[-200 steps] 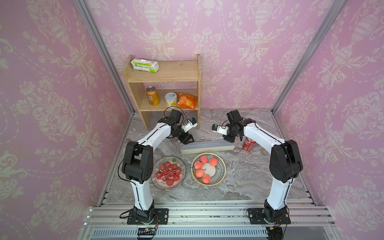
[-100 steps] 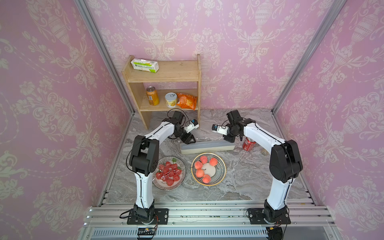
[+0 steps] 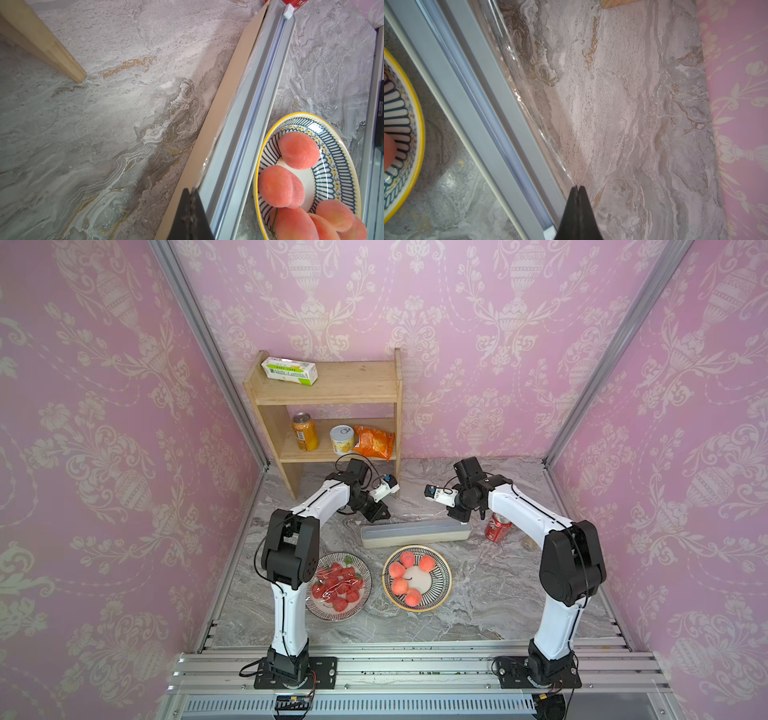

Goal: Wrap the plate with plastic wrap
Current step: Pull the plastic wrap from the plastic wrap cutting box.

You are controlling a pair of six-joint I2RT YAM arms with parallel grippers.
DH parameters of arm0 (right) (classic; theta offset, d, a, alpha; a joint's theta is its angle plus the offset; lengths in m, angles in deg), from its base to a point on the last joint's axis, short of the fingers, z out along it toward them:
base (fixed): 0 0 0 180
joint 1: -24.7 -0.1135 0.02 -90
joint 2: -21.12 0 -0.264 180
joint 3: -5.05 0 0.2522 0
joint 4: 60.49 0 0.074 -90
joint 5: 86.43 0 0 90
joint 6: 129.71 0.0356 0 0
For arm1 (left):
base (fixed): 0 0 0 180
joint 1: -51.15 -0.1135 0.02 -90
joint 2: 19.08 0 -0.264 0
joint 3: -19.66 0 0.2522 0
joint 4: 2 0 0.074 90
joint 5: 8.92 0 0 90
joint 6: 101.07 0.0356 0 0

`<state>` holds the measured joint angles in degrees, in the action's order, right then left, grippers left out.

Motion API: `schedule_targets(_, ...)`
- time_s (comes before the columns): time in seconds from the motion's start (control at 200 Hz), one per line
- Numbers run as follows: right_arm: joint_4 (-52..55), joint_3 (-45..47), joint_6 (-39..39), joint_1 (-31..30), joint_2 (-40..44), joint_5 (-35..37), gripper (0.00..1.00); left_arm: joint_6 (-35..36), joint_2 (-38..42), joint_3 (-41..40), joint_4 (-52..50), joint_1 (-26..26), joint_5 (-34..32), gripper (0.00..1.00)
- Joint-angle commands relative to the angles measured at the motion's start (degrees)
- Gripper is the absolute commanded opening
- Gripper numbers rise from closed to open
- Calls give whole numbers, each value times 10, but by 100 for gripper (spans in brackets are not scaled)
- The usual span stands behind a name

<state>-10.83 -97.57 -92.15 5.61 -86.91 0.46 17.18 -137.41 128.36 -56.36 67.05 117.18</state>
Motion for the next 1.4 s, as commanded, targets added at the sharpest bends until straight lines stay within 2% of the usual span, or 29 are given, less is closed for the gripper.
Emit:
schedule_targets(0.0,7,-22,10,4,38,10,0,24,37,28,-33,-4,4,0)
schedule_targets(0.23,18,-30,7,5,56,24,0,32,60,31,-38,-4,0,0)
schedule_targets(0.355,56,-42,-3,7,53,-17,0,31,61,29,-35,-4,2,0)
schedule_targets(0.465,122,-70,-8,7,18,-62,28,30,54,28,-34,-4,2,0)
schedule_targets(0.57,157,-93,-3,7,-18,-93,40,30,48,26,-33,-4,-1,0)
schedule_targets(0.736,137,-94,12,8,-45,-128,58,32,43,27,-34,-4,-6,0)
schedule_targets(0.896,174,-153,24,18,-92,-164,60,34,41,32,-36,-4,-8,0)
schedule_targets(1.221,206,-172,35,32,-132,-215,59,36,39,32,-39,-4,-12,0)
schedule_targets(1.396,209,-172,41,34,-146,-213,53,37,38,33,-41,-4,-14,0)
